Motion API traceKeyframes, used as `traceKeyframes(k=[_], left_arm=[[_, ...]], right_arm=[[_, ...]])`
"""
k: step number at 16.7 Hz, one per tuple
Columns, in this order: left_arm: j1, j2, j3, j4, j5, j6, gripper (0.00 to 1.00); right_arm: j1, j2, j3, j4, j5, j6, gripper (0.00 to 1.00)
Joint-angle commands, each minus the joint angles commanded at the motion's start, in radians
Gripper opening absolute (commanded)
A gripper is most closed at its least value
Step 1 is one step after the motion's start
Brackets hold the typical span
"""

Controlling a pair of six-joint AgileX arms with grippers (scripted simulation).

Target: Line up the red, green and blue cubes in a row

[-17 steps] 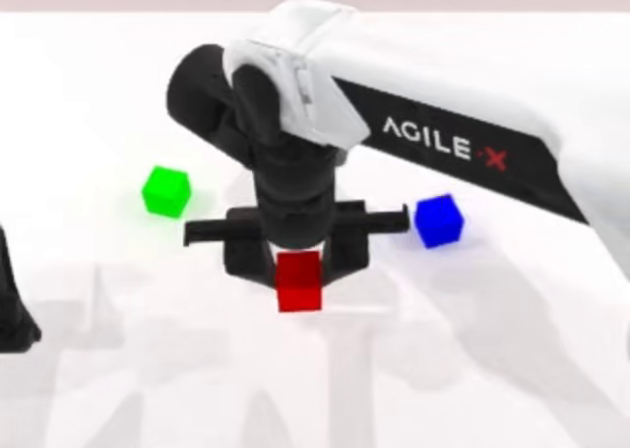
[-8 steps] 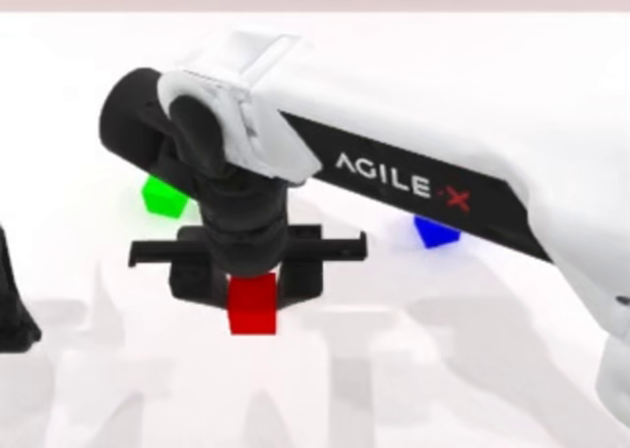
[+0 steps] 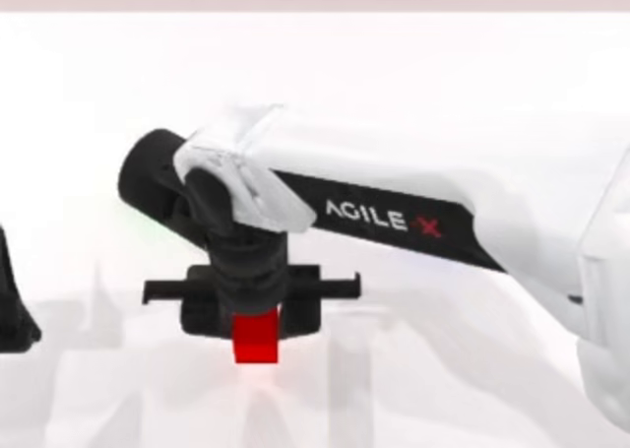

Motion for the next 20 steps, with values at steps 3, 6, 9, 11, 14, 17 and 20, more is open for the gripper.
traceKeyframes(k=[3, 6, 9, 11, 14, 17, 20], left_arm=[[0.000, 0.000, 0.000, 0.000, 0.000, 0.000, 1.00], [0.000, 0.000, 0.000, 0.000, 0.000, 0.000, 1.00], [0.000, 0.000, 0.000, 0.000, 0.000, 0.000, 1.00], [0.000, 0.000, 0.000, 0.000, 0.000, 0.000, 1.00], [0.000, 0.000, 0.000, 0.000, 0.000, 0.000, 1.00], [0.000, 0.000, 0.000, 0.000, 0.000, 0.000, 1.00], [0.000, 0.000, 0.000, 0.000, 0.000, 0.000, 1.00]], right_arm=[[0.003, 0.007, -0.032, 0.034, 0.001, 0.001, 0.00], [0.003, 0.007, -0.032, 0.034, 0.001, 0.001, 0.00], [0.003, 0.007, -0.032, 0.034, 0.001, 0.001, 0.23], [0.003, 0.007, -0.032, 0.034, 0.001, 0.001, 0.38], [0.003, 0.007, -0.032, 0.034, 0.001, 0.001, 0.60], [0.003, 0.007, -0.032, 0.034, 0.001, 0.001, 0.83], [0.003, 0.007, -0.032, 0.034, 0.001, 0.001, 1.00]])
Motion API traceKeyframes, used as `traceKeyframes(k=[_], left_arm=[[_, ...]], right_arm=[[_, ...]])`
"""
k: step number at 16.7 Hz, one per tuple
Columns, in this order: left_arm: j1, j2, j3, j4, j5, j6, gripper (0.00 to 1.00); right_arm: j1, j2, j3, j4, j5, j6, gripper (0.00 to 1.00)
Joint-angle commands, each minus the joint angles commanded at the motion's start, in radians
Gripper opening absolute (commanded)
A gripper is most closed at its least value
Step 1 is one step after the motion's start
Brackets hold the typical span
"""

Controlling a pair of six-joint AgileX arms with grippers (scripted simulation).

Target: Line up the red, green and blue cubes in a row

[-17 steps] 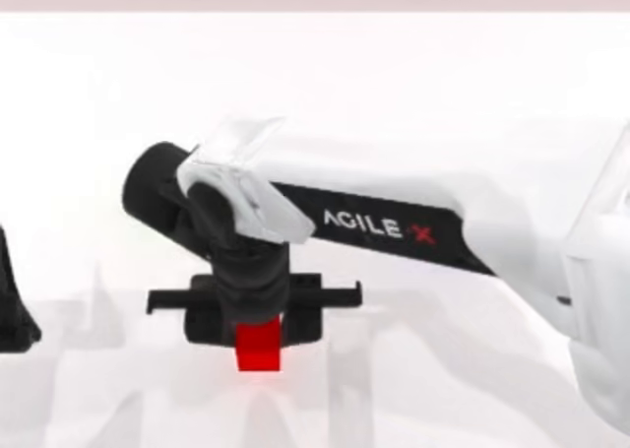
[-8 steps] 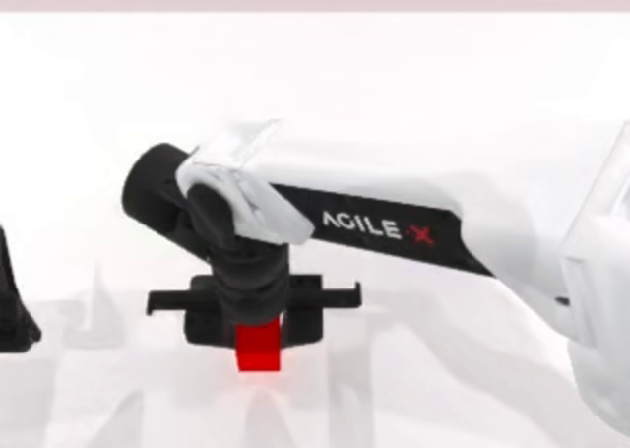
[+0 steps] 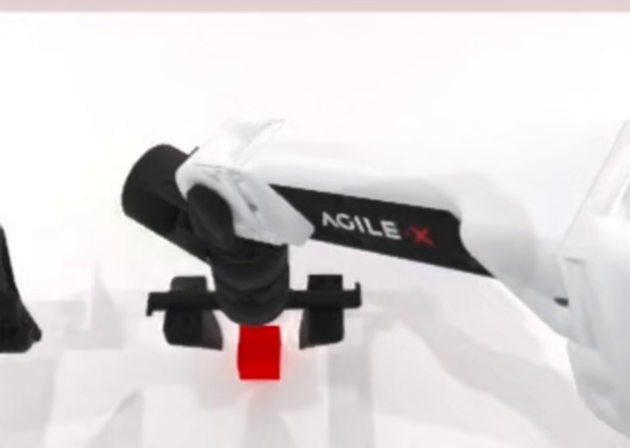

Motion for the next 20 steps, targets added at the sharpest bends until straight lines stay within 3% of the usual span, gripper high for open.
traceKeyframes(k=[9, 16, 20], left_arm=[[0.000, 0.000, 0.000, 0.000, 0.000, 0.000, 1.00], [0.000, 0.000, 0.000, 0.000, 0.000, 0.000, 1.00], [0.000, 0.000, 0.000, 0.000, 0.000, 0.000, 1.00]], right_arm=[[-0.002, 0.000, 0.004, -0.004, 0.000, 0.000, 1.00], [0.010, -0.030, 0.187, -0.225, -0.001, 0.005, 1.00], [0.011, -0.039, 0.212, -0.250, 0.000, 0.003, 1.00]])
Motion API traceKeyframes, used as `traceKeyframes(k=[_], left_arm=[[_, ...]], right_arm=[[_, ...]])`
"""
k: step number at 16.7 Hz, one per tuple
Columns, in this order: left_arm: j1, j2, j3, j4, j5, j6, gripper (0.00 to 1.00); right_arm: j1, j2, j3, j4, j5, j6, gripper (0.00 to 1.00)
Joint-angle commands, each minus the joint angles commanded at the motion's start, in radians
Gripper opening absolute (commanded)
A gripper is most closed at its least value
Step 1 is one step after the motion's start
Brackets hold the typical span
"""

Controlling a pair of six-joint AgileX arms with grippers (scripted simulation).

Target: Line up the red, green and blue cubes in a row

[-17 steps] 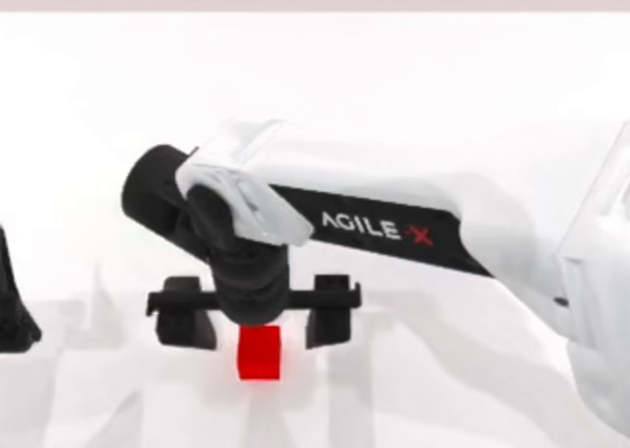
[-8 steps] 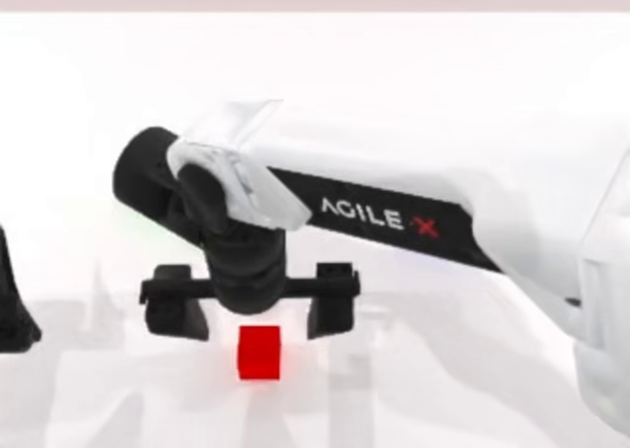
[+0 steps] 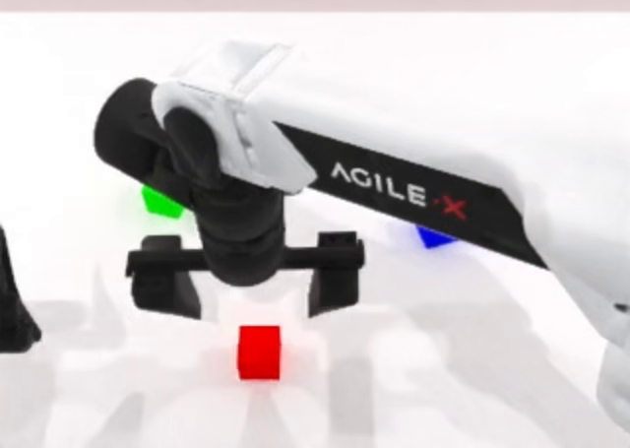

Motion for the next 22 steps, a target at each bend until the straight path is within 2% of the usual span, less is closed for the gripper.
traceKeyframes(k=[4, 9, 13, 16, 19, 22], left_arm=[[-0.005, 0.025, 0.025, -0.018, 0.001, 0.000, 1.00], [-0.035, 0.245, 0.245, -0.164, 0.003, 0.003, 1.00], [-0.072, 0.591, 0.563, -0.363, 0.002, 0.009, 1.00], [-0.104, 0.920, 0.830, -0.537, 0.000, 0.017, 1.00], [-0.138, 1.268, 1.099, -0.717, -0.001, 0.025, 1.00], [-0.170, 1.594, 1.348, -0.890, -0.002, 0.032, 1.00]], right_arm=[[-0.017, -0.026, -0.027, 0.017, 0.010, -0.017, 1.00], [-0.122, -0.283, -0.234, 0.146, 0.074, -0.143, 1.00], [-0.274, -0.669, -0.541, 0.330, 0.126, -0.305, 1.00], [-0.412, -1.023, -0.836, 0.496, 0.149, -0.446, 1.00], [-0.552, -1.371, -1.149, 0.667, 0.150, -0.586, 1.00], [-0.680, -1.664, -1.443, 0.837, 0.129, -0.713, 1.00]])
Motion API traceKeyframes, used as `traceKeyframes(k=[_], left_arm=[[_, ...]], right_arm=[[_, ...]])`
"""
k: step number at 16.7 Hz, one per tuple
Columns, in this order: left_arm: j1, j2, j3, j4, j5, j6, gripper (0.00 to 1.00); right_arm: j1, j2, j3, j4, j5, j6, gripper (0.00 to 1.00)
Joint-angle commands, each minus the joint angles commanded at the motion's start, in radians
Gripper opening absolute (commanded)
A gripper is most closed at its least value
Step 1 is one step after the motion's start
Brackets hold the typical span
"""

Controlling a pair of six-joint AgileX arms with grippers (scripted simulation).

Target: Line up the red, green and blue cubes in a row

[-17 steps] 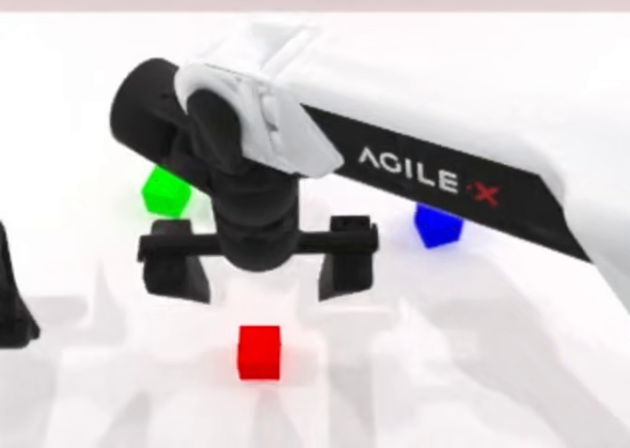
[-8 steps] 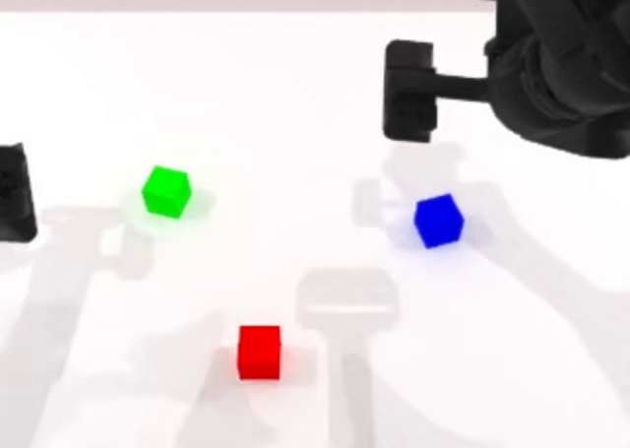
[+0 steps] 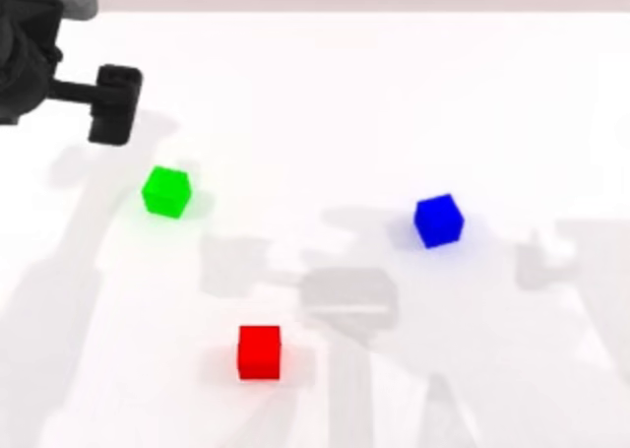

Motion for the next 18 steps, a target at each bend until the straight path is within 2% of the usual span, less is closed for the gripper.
traceKeyframes(k=[6, 11, 18], left_arm=[[-0.054, 0.475, 0.419, -0.269, 0.002, 0.009, 1.00], [-0.078, 0.673, 0.625, -0.376, 0.006, 0.012, 1.00], [-0.076, 0.699, 0.647, -0.384, 0.006, 0.013, 1.00]], right_arm=[[-0.203, -0.439, -0.460, 0.323, -0.090, -0.191, 1.00], [-0.290, -0.631, -0.652, 0.488, -0.159, -0.264, 1.00], [-0.299, -0.653, -0.673, 0.507, -0.167, -0.271, 1.00]])
